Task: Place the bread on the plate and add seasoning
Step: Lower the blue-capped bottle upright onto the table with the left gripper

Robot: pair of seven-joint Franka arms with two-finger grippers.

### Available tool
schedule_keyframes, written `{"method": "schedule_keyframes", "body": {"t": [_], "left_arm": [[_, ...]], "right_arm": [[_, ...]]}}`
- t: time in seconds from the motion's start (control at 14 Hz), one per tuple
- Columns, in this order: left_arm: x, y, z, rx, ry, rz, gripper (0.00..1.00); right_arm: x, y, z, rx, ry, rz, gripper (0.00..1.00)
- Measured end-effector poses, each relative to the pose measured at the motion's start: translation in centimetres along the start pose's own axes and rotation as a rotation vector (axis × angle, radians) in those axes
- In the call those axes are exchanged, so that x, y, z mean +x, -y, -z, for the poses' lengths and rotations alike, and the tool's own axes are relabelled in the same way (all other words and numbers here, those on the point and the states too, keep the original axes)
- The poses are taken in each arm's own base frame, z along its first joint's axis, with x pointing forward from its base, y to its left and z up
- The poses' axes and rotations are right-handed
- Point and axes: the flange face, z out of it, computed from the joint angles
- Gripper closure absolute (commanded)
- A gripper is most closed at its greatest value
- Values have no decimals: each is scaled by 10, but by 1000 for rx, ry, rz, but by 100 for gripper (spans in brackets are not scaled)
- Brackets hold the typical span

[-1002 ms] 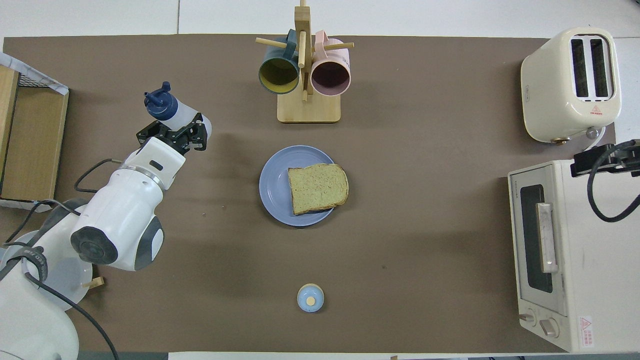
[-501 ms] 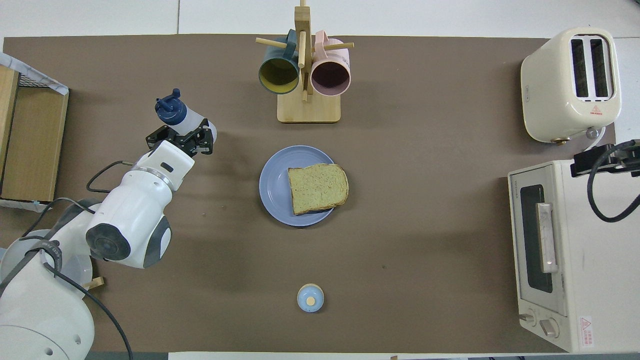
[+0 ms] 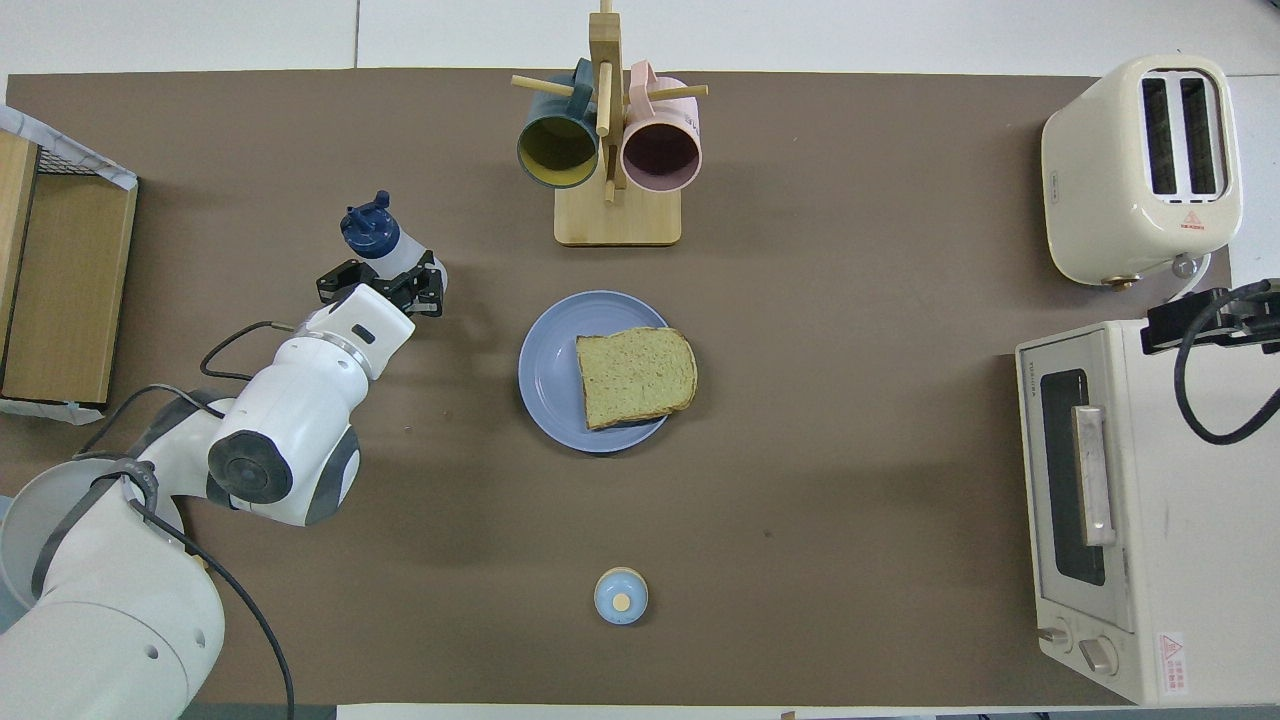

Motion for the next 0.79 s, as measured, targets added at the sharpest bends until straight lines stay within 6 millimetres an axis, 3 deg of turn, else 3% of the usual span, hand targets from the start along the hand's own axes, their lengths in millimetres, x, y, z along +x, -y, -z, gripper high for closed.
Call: {"method": "schedule_keyframes", "body": {"t": [0.07, 0.14, 0.29, 0.79], "left_arm": [[0, -1, -1, -1, 1, -6, 87], [-1, -1, -1, -2, 2, -9, 66], [-1, -1, -1, -3, 3, -12, 0], [-1, 0, -1, -1, 3, -12, 0]], "right_arm": [[0, 0, 0, 0, 0, 0, 0], [0, 0, 0, 0, 0, 0, 0], [0, 0, 0, 0, 0, 0, 0], [0, 0, 0, 0, 0, 0, 0]]}}
